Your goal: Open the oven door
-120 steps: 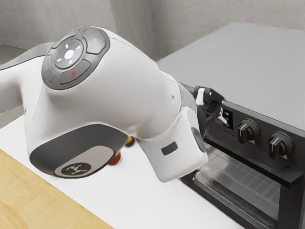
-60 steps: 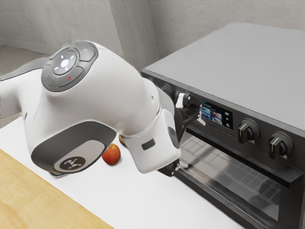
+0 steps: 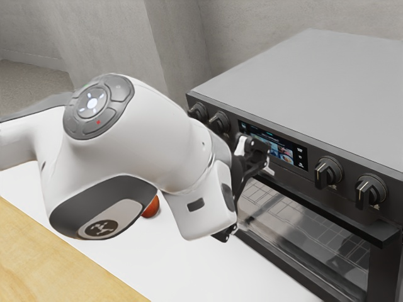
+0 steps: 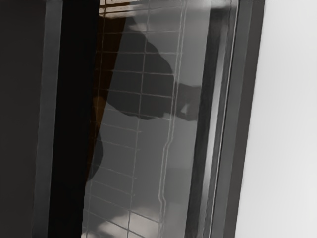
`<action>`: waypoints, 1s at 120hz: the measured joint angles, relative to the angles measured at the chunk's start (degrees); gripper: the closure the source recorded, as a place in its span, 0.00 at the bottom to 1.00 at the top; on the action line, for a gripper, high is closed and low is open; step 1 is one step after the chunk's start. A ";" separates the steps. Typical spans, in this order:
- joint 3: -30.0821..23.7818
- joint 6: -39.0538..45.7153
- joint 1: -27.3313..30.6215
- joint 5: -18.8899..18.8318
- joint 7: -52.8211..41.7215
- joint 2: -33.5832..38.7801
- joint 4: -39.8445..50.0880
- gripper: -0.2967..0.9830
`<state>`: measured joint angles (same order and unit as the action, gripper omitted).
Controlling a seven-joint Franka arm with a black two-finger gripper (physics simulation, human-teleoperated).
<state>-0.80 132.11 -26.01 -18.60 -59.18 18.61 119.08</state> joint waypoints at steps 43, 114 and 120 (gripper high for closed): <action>-5.82 0.95 -0.35 0.02 0.40 0.89 3.27 0.28; 29.34 -55.77 23.28 15.08 21.20 -30.54 -59.52 0.25; 30.21 -56.26 22.84 17.46 22.80 -30.85 -58.53 0.25</action>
<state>29.41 75.85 -3.18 -1.14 -36.38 -12.24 60.55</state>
